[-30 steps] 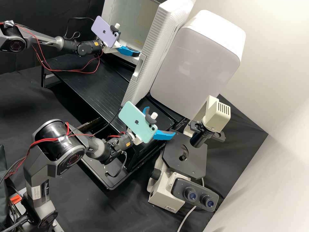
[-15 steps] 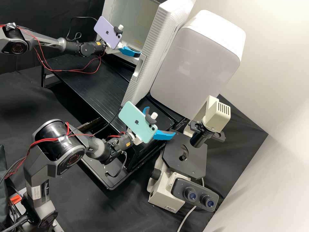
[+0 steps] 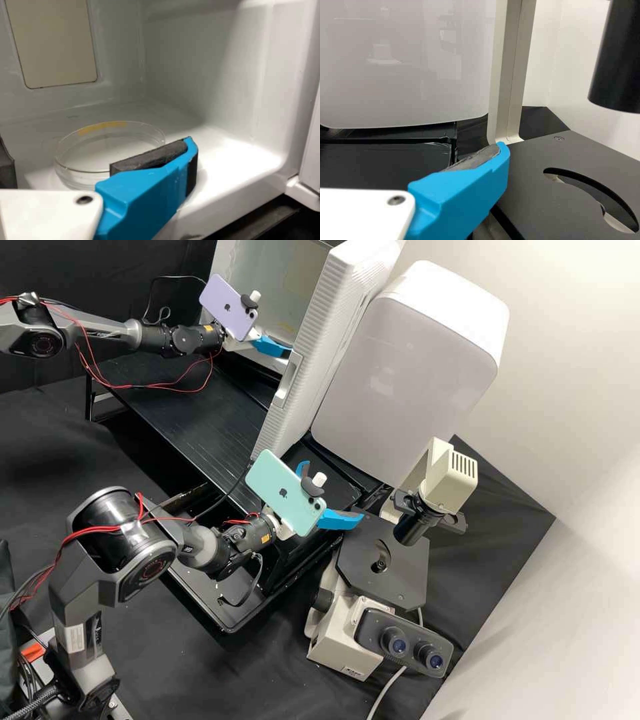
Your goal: Take the petri dish out of the incubator
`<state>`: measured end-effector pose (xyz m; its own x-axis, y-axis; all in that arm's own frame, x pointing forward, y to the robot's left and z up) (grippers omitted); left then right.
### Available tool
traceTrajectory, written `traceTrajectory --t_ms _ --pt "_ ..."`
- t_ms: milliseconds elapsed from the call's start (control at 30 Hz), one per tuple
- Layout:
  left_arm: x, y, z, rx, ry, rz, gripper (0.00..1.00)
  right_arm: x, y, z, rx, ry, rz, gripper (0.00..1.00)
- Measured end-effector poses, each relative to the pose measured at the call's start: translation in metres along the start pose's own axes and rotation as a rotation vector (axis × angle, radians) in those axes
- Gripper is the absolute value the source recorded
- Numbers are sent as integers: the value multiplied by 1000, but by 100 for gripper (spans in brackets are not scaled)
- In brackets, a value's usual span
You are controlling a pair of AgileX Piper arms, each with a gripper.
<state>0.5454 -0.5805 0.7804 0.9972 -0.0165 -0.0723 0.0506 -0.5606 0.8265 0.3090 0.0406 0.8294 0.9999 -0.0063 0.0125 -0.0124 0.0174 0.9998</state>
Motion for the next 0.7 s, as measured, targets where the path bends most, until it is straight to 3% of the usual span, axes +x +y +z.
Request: traceTrajectory --t_ms 533,567,700 --pt "4 -5 4 -24 -46 -7 100 0 0 0 0 0 0 100" --pt "4 -5 5 -25 -49 -5 0 0 0 0 0 0 0 100" --pt "4 -5 5 -29 -53 -4 0 0 0 0 0 0 0 100"
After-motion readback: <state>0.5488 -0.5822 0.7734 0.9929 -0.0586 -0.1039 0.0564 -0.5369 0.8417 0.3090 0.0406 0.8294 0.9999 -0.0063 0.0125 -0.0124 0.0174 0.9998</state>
